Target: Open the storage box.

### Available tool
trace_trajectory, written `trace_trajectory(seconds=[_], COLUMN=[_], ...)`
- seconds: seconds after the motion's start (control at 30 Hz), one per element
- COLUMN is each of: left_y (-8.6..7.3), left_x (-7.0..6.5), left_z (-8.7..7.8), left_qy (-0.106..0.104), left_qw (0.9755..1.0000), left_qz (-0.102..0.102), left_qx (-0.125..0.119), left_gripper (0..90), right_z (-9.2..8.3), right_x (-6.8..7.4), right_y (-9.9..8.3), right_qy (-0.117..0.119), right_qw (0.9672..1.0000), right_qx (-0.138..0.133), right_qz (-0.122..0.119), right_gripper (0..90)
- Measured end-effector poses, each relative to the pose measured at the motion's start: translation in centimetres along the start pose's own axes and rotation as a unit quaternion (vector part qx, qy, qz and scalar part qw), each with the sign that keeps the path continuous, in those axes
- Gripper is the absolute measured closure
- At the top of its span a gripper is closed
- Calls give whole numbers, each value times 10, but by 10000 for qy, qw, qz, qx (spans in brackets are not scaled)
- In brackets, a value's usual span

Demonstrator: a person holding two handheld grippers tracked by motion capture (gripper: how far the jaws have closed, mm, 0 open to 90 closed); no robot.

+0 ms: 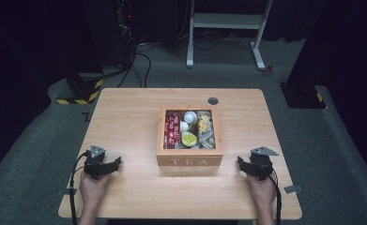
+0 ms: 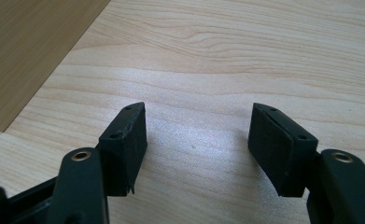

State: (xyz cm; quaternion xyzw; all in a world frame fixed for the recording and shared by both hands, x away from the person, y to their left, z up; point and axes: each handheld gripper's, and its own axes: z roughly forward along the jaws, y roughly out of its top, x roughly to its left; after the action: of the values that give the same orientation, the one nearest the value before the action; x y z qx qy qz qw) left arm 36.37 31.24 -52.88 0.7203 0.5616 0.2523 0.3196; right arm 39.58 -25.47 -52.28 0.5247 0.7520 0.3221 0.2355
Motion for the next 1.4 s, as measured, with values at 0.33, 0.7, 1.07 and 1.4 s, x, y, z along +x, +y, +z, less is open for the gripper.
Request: trace_trajectory(seconds=[0.33,0.7,1.07,1.4], left_y=[0,0,0,0], left_x=[0,0,1,0], left_z=[0,0,0,0], left_qy=[-3,0,-23,-5], left_qw=[10000,10000,10000,10000], left_qz=[-1,-6,-8,-13], left_qx=[-1,-7,-2,-10], left_gripper=[251,251,254,253], right_z=[0,0,-1,-6], right_x=[1,1,3,10], right_y=[0,0,0,1], right_qy=[22,-32,32,332], right_qw=[10000,10000,10000,9994], right_qx=[-3,-25,-65,-38], right_qz=[-28,49,39,-18], right_gripper=[380,434,553,622])
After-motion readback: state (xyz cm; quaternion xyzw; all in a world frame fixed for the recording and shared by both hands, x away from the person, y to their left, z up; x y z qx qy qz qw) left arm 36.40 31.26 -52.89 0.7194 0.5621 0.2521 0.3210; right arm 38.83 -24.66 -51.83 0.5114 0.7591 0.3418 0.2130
